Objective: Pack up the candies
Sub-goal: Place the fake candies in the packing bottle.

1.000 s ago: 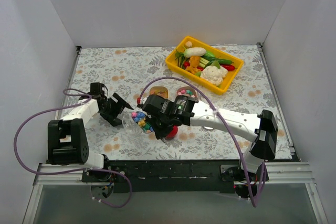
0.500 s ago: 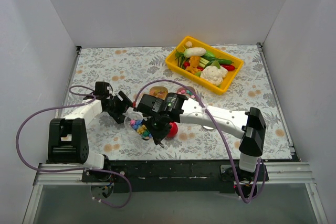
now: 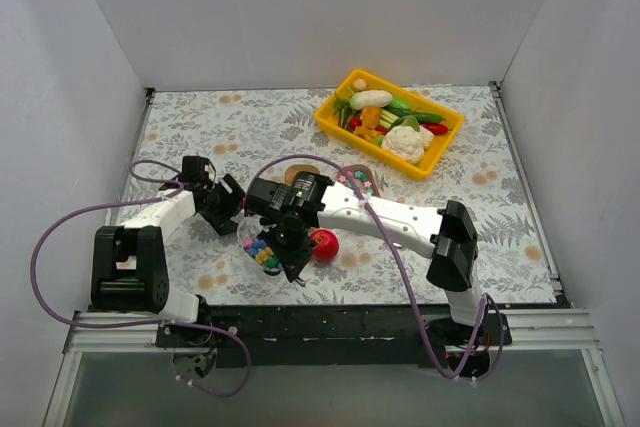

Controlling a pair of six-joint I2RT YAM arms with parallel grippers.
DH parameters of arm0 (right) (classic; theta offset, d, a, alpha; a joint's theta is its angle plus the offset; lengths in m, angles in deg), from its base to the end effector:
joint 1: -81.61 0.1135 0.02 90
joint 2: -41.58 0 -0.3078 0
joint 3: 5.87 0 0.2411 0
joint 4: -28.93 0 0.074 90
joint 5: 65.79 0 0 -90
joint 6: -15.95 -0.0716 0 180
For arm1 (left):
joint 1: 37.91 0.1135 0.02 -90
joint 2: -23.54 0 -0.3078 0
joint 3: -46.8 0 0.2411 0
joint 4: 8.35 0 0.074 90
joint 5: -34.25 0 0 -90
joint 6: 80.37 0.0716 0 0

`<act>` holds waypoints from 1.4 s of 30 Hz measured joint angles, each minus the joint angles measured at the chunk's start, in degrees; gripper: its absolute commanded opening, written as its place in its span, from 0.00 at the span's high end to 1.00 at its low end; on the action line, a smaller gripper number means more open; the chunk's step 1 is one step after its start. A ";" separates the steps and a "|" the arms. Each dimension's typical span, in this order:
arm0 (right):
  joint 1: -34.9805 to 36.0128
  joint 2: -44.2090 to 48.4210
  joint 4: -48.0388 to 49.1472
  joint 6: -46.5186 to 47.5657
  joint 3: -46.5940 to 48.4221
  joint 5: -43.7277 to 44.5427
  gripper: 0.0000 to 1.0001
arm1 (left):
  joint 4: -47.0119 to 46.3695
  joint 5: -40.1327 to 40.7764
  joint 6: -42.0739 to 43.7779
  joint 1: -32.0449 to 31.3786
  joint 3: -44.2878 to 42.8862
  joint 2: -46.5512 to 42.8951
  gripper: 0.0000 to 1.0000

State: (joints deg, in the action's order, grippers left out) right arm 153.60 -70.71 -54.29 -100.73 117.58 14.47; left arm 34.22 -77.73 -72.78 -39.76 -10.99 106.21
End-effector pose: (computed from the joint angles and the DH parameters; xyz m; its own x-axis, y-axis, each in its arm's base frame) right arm 0.1177 0.4011 0.3074 -0.6909 -0.6939 -0.2030 -0.7198 0.6342 0.2821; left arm 0.2523 -0.0350 0.1877 -0.2938 -0.9102 0.2920 -0.8921 0.1514 -0.4258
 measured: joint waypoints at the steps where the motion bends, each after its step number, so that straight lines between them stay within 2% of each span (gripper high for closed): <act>1: -0.13 0.00 -0.26 -0.15 -0.07 -0.57 0.99 | -0.17 0.59 0.22 0.00 0.20 -0.20 0.29; 14: -5.84 -1.51 0.00 -1.60 -0.04 -10.62 0.99 | -0.44 5.79 1.70 -0.72 2.01 -3.80 0.32; 21: -9.60 -2.86 -0.17 -2.03 1.42 -15.08 0.99 | -2.21 6.84 1.70 -3.10 3.17 -5.18 0.34; 29: -9.73 -5.25 -2.49 -1.84 4.92 -17.59 0.99 | -4.17 8.11 1.73 -5.46 3.63 -5.53 0.33; 42: -10.01 -5.68 -4.85 -1.86 5.03 -22.38 0.99 | -5.95 10.14 2.32 -6.56 3.63 -5.55 0.34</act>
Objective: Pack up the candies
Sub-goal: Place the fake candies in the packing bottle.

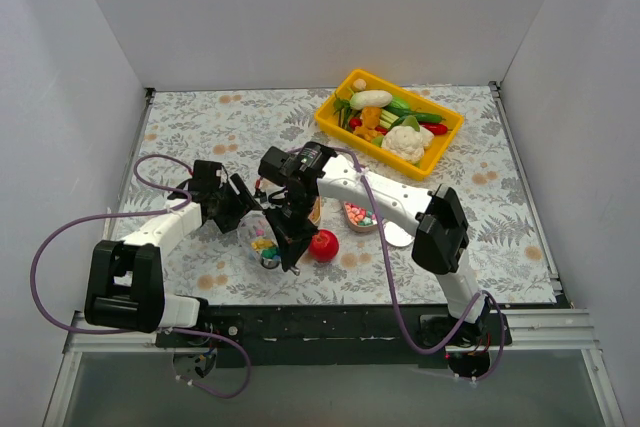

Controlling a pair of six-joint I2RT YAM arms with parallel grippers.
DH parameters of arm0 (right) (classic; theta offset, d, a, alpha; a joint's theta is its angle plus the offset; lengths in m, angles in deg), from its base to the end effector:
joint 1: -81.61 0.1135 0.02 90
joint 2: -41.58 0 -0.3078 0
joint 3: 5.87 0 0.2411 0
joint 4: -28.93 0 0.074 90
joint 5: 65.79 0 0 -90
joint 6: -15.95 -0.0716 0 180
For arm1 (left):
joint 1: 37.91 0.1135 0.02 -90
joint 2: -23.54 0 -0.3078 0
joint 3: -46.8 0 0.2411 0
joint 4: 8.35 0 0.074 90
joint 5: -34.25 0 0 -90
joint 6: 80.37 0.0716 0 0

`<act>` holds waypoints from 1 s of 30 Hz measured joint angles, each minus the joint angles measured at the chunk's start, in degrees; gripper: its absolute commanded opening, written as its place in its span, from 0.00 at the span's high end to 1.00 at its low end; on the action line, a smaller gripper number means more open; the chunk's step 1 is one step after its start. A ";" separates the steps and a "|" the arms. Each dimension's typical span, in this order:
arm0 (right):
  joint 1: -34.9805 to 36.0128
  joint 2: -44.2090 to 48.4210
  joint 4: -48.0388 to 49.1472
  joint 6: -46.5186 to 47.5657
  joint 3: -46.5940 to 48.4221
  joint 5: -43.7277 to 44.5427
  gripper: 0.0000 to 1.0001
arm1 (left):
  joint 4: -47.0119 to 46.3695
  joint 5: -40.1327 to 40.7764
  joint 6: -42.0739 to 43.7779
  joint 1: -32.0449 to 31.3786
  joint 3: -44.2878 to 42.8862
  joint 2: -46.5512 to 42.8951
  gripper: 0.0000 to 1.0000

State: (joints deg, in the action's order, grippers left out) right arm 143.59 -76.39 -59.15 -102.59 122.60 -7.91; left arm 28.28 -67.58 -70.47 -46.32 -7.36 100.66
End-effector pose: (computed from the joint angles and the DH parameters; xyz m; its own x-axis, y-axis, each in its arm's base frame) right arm 0.1686 0.3978 0.2978 -0.7859 -0.6155 0.0591 -0.4848 0.6727 0.5589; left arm 0.2415 -0.0505 0.1952 -0.3888 -0.9172 0.0871 -0.7982 0.2881 -0.5290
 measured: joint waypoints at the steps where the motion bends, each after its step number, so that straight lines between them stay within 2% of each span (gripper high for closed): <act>1: -0.11 -0.13 0.00 -0.02 0.00 -0.35 0.99 | -0.04 0.20 0.07 -0.04 0.02 0.00 0.34; 16: -4.11 -2.45 -0.07 -1.31 0.96 -5.66 0.99 | -0.42 2.47 0.79 -0.79 1.90 -0.72 0.34; 30: -4.13 -4.28 0.59 -2.75 1.77 -13.35 0.99 | -0.33 4.20 0.81 -0.81 1.77 -0.72 0.34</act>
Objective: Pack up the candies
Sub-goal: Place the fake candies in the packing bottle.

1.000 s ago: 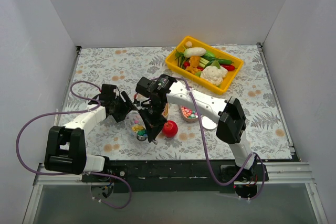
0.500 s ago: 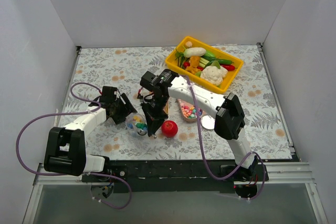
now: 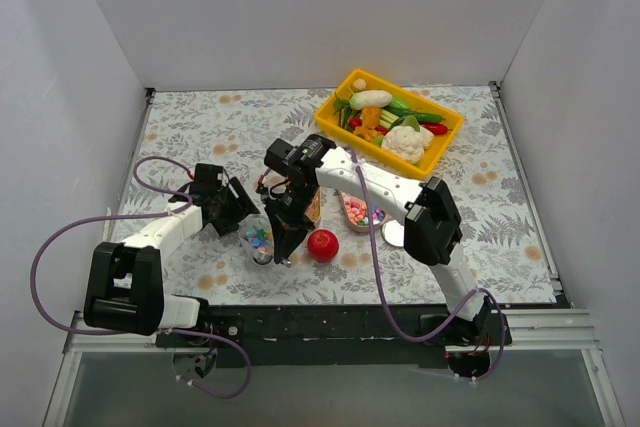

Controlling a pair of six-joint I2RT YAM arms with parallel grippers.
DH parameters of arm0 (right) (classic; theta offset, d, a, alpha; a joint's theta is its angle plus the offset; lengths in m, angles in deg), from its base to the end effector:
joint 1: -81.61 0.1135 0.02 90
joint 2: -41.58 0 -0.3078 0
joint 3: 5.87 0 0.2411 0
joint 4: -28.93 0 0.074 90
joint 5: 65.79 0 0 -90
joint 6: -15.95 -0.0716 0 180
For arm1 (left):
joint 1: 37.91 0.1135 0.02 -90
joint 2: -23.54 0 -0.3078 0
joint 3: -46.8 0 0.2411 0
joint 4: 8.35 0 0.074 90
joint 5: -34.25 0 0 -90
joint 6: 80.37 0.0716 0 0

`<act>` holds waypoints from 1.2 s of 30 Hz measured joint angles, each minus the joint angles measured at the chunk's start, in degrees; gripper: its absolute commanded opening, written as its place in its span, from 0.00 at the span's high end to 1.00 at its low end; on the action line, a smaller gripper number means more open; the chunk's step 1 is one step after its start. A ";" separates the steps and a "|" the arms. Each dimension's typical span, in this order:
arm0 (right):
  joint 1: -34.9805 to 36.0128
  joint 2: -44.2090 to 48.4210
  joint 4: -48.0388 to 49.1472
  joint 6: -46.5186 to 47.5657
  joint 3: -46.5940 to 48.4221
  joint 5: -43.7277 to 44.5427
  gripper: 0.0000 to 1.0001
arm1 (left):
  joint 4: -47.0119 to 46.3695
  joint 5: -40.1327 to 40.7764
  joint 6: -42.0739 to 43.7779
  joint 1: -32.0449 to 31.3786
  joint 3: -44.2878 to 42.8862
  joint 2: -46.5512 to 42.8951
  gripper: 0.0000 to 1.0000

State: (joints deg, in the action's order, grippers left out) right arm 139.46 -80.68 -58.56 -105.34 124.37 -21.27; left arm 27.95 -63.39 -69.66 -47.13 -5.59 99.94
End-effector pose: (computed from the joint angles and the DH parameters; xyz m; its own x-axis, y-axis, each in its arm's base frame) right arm 0.1939 0.4045 0.2851 -0.7913 -0.5747 0.2085 -0.2946 0.6573 0.6937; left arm 0.2350 -0.0478 0.1886 -0.3793 -0.9250 0.0214 -0.8010 0.3166 -0.5081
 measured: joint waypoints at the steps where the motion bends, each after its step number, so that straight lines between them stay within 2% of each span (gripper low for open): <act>1: -0.04 0.00 0.44 -0.17 -0.48 -0.81 0.99 | 0.09 0.20 0.00 -0.02 -0.15 0.00 0.34; 16: -3.39 0.26 4.28 -3.45 -5.07 -6.86 0.99 | 0.39 1.79 0.04 -0.02 -2.23 0.02 0.34; 19: -4.07 0.59 5.84 -4.92 -6.25 -8.68 0.99 | 0.48 2.16 0.09 -0.02 -2.27 0.02 0.28; 26: -4.15 1.75 7.23 -6.03 -5.01 -8.85 0.99 | 2.43 3.58 0.02 -0.02 -4.98 1.62 0.21; 28: -4.15 2.03 6.95 -5.97 -3.78 -8.07 0.99 | 3.15 4.26 0.00 -0.02 -6.23 2.05 0.14; 32: -4.22 2.51 4.35 -4.70 1.40 -3.08 0.99 | 4.59 5.86 0.00 -0.02 -8.46 2.05 0.03; 36: -4.92 5.40 2.49 -3.34 5.05 4.07 0.99 | 5.16 7.37 0.00 -0.02 -10.88 2.05 0.02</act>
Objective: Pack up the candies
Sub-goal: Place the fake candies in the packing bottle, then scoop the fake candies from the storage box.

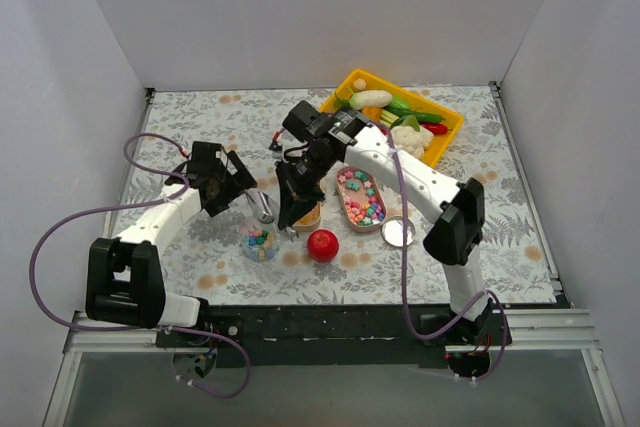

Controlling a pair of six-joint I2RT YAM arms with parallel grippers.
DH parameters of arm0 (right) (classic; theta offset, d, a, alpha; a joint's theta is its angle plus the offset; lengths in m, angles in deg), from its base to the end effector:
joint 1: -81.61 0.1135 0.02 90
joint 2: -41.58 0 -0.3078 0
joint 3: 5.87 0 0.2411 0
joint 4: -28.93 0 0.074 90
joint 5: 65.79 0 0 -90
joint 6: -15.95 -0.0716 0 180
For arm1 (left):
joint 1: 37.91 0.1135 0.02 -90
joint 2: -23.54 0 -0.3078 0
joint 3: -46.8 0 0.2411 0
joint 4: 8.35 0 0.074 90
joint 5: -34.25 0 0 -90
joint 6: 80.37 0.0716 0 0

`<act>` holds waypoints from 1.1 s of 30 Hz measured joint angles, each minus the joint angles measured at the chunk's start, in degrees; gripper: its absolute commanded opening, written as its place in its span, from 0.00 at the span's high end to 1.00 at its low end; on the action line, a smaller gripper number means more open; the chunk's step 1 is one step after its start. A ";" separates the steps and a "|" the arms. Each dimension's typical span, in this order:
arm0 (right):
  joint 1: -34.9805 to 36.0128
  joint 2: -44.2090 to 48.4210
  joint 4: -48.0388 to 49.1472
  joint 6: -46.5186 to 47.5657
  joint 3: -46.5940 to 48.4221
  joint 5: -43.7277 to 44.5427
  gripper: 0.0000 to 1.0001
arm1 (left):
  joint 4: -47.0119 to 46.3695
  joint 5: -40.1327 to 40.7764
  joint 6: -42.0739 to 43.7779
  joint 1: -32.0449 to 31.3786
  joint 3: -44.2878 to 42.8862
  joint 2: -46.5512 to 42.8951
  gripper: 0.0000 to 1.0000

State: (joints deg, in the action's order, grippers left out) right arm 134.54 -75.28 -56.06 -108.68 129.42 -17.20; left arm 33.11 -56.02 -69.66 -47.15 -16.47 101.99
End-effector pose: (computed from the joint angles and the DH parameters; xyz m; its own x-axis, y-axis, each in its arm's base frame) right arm 0.2266 0.3785 0.3472 -0.8853 -0.4648 0.0175 -0.3086 0.6153 0.7254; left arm 0.2676 -0.0439 0.2303 -0.3135 -0.9445 -0.0983 -0.7797 0.3151 -0.5411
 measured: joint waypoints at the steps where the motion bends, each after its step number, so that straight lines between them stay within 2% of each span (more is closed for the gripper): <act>1: -0.42 1.57 -0.50 0.33 -0.11 2.34 0.99 | -0.02 0.33 0.00 0.00 -0.52 0.00 0.02; 4: -2.71 8.57 -0.98 1.33 -3.87 9.51 0.99 | 0.02 1.14 0.02 0.00 -1.70 0.02 0.02; 9: -7.34 20.57 -2.69 4.59 -18.32 25.51 0.99 | 0.26 1.62 0.26 0.00 -4.04 1.20 0.02; 15: -8.39 19.12 -3.41 8.39 -32.26 38.77 0.99 | -0.28 1.29 1.38 0.00 -4.90 3.76 0.02; 23: -10.47 17.14 -3.63 12.09 -36.13 43.65 0.99 | -0.66 1.16 2.69 0.00 -4.90 4.48 0.02; 33: -15.89 13.33 -4.13 18.73 -34.84 39.34 0.99 | -2.32 1.16 3.48 0.00 -3.74 4.48 0.02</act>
State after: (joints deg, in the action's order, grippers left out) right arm 118.65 -61.95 -60.20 -89.95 94.58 22.14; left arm 30.79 -54.86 -66.18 -47.15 -20.21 106.47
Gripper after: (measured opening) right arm 0.077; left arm 0.981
